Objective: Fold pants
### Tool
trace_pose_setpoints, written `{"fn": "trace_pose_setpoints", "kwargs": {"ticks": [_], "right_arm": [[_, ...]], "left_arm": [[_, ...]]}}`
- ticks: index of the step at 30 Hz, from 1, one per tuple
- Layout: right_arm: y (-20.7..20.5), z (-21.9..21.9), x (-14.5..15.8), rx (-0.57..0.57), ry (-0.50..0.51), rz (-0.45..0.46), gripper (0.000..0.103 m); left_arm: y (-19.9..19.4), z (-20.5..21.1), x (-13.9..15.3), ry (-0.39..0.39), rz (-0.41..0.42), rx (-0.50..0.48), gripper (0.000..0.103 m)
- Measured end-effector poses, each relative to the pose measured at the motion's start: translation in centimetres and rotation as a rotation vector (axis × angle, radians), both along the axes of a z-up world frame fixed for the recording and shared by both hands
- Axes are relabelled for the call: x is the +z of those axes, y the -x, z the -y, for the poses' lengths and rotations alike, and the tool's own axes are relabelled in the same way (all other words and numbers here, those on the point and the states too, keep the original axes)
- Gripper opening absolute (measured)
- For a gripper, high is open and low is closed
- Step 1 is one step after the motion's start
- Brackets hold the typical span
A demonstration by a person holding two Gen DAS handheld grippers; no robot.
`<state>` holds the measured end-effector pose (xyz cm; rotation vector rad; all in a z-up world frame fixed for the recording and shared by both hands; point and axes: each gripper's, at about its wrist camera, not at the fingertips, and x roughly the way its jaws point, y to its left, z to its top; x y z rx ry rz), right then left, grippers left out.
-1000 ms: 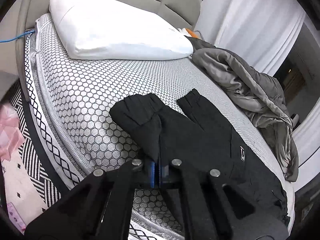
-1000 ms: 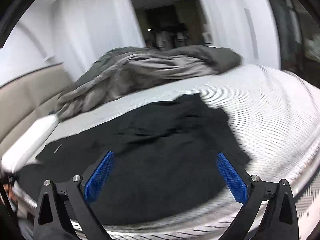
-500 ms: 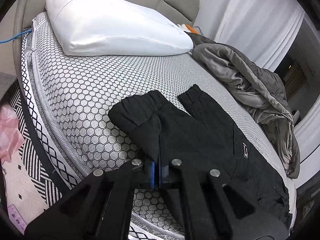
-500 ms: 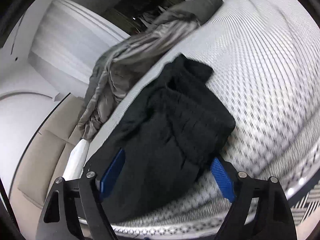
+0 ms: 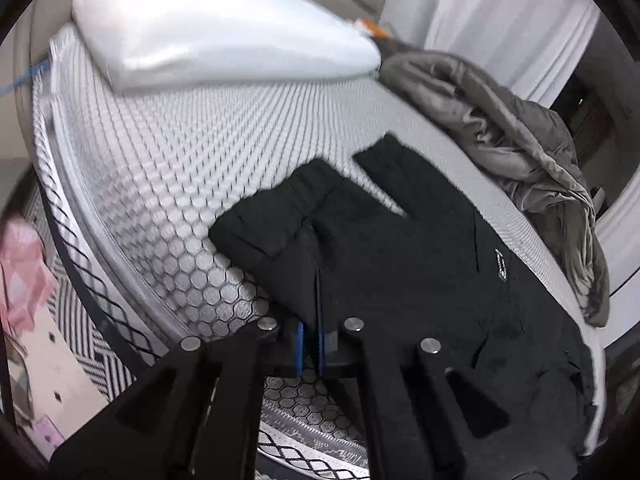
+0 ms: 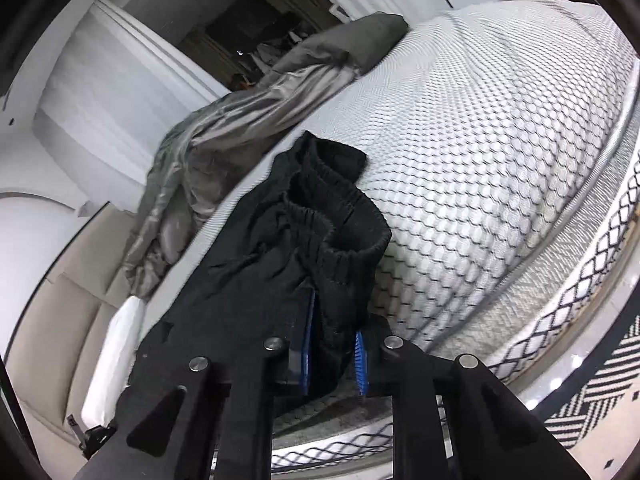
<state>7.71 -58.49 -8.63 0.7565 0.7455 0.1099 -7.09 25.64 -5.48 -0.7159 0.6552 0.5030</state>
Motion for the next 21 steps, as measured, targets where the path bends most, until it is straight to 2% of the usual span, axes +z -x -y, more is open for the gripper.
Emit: {"fn": "trace_pose_setpoints", "kwargs": {"ticks": [2,6,13,16,21], "right_arm": [[0.1,0.2,-0.3,-0.012,-0.034,0.010,0.016],[1.0,-0.2,1.6,-0.018,-0.004,0.055,0.016],[0.7,-1.5,7.7,-0.051,0.088,0.158,0.015],[-0.4,-2.0,10.0,-0.084,0.128,0.195,0.015],[-3.8,-2.3,13.2,-0.141,0.139,0.223,0.015]], "left_arm": [[0.2,-0.2,0.1,0.011,0.023,0.007,0.000],[0.8,0.2,1.7,-0.031,0.067,0.020,0.000],[0.3,0.5,6.1,-0.079,0.144,0.013,0.000],[-0.9,0.0,8.1,-0.092,0.158,0.012,0.000],[-5.0,-0.5,11.1,-0.125,0.160,0.021,0.000]]}}
